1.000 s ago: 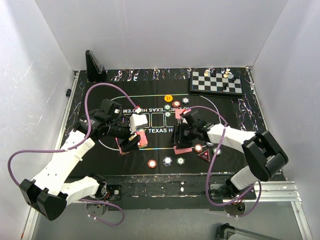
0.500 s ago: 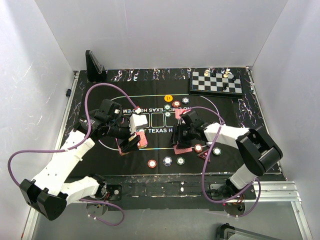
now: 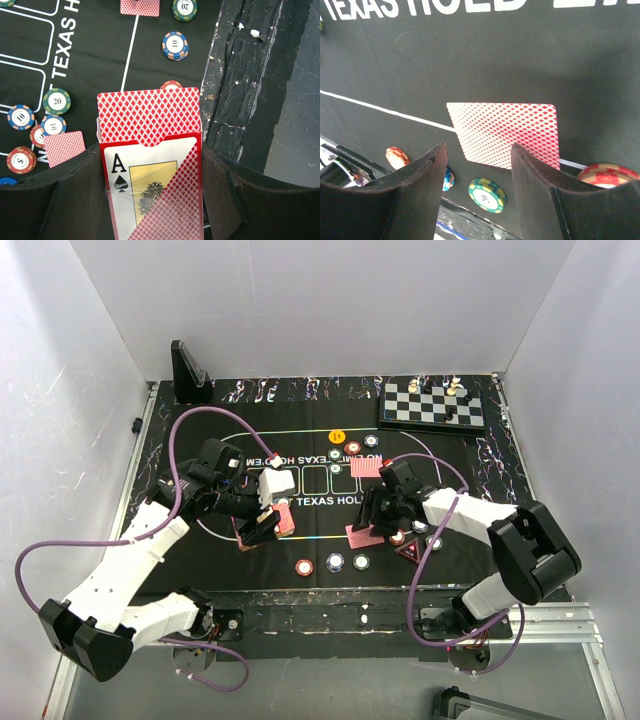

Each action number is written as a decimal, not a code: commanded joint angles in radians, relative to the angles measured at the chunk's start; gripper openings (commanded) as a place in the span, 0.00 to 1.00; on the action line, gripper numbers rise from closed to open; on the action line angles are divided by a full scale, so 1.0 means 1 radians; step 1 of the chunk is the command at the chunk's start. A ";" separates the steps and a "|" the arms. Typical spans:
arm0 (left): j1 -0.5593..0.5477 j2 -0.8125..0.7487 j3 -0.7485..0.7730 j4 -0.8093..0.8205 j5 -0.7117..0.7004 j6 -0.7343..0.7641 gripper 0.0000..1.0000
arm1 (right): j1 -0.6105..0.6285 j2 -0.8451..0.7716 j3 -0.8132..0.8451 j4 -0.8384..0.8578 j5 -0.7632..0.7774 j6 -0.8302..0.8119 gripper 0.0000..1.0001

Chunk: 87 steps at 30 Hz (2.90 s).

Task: Distribute texas hold em gaming equipment

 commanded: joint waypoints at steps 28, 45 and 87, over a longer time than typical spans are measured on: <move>-0.005 -0.022 0.034 0.017 0.036 0.009 0.23 | 0.261 -0.028 0.327 0.435 -0.428 0.197 0.90; -0.005 -0.007 0.083 0.040 0.034 -0.002 0.23 | 0.272 0.041 0.244 0.585 -0.477 0.303 0.74; -0.005 -0.024 0.065 0.040 0.042 -0.008 0.22 | 0.148 -0.136 0.096 0.557 -0.488 0.334 0.35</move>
